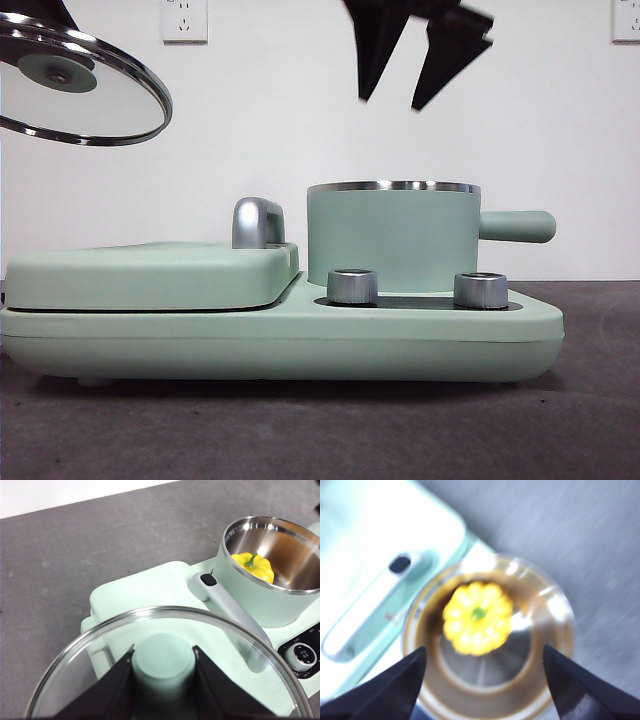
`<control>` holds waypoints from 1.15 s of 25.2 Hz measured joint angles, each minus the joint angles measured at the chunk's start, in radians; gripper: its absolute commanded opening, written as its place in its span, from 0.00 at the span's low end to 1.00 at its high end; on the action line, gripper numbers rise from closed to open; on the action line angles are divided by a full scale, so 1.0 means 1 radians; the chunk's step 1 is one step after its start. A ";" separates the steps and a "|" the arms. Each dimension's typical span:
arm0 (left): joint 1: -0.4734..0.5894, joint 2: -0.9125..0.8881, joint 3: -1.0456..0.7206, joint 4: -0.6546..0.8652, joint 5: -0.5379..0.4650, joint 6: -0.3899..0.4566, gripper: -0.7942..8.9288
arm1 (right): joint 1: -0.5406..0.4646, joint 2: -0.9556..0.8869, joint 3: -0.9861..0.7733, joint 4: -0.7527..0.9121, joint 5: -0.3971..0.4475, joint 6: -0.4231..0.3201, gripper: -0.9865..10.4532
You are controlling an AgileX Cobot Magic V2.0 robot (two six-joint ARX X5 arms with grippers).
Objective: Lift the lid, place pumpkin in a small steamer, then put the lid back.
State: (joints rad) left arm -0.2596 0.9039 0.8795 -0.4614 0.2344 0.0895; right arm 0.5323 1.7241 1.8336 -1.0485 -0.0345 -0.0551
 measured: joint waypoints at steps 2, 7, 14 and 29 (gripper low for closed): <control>0.000 0.000 0.000 0.000 0.000 0.000 0.10 | -0.013 -0.089 -0.139 0.117 0.024 0.007 0.39; -0.005 0.000 0.000 0.001 0.003 0.000 0.10 | -0.055 -0.357 -0.540 0.379 0.032 0.046 0.39; -0.052 0.003 0.000 0.015 0.019 0.000 0.10 | -0.049 -0.793 -0.988 0.503 0.008 0.064 0.39; -0.285 0.219 0.000 0.415 0.079 -0.009 0.10 | -0.049 -1.255 -1.042 0.388 0.009 0.127 0.39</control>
State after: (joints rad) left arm -0.5446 1.1229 0.8795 -0.0467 0.3134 0.0807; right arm 0.4831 0.4686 0.7918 -0.6605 -0.0257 0.0723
